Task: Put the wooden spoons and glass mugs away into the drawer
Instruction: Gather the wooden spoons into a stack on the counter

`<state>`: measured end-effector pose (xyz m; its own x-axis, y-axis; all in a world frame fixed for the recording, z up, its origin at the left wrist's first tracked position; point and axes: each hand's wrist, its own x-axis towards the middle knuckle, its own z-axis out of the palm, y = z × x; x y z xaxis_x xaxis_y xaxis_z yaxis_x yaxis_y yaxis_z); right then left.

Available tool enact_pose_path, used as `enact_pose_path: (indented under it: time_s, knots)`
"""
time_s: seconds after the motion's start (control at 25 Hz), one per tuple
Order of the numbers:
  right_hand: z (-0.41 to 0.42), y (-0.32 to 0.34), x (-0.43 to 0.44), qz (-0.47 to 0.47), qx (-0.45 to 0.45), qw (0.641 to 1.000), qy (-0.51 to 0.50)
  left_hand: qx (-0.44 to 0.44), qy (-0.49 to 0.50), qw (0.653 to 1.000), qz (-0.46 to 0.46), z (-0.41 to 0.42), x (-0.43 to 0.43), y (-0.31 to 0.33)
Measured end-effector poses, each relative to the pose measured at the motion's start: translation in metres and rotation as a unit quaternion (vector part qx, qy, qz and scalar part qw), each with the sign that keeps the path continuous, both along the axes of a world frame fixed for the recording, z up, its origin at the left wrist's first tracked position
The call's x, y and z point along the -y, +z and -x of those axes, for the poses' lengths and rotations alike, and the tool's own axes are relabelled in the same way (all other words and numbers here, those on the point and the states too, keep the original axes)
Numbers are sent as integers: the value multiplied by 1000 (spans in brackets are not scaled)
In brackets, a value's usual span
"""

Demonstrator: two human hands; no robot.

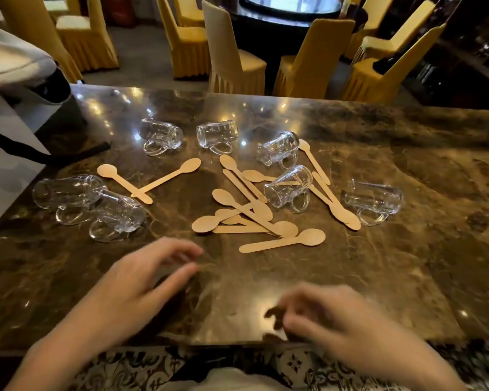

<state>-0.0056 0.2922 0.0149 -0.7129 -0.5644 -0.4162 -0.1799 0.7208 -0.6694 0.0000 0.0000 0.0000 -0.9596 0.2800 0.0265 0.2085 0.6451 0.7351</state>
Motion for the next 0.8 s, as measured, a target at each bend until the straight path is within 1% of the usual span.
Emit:
enact_pose_path:
  time_s: [0.04,0.08,0.16,0.2,0.32,0.4,0.48,0.56,0.6,0.72,0.8]
  knots:
    - [9,-3,6,18,-62,997,-35,-35,27,999,-13,13,-6,-2]
    - [21,-5,12,18,-130,988,-83,-50,61,997,-6,24,-13,-4]
    - [44,-15,25,-7,-225,969,-103,-58,87,994,37,48,-26,-15]
    - [54,-23,29,-32,-250,962,-103,-54,90,992,63,57,-28,-24]
    - [72,-43,31,-73,-284,950,-105,-85,81,987,114,79,-30,-47]
    - [78,-50,33,-64,-294,948,-102,-111,68,983,130,95,-34,-53]
    - [83,-53,36,-63,-312,943,-92,-120,34,980,152,109,-38,-54]
    - [84,-54,38,-82,-331,937,-72,-128,6,977,172,115,-40,-55]
    - [84,-54,38,-93,-337,935,-61,-128,9,976,174,116,-39,-55]
    - [83,-51,38,-114,-365,923,-40,-108,72,978,165,111,-29,-56]
    - [80,-48,39,-120,-391,912,-30,-103,87,977,165,106,-22,-54]
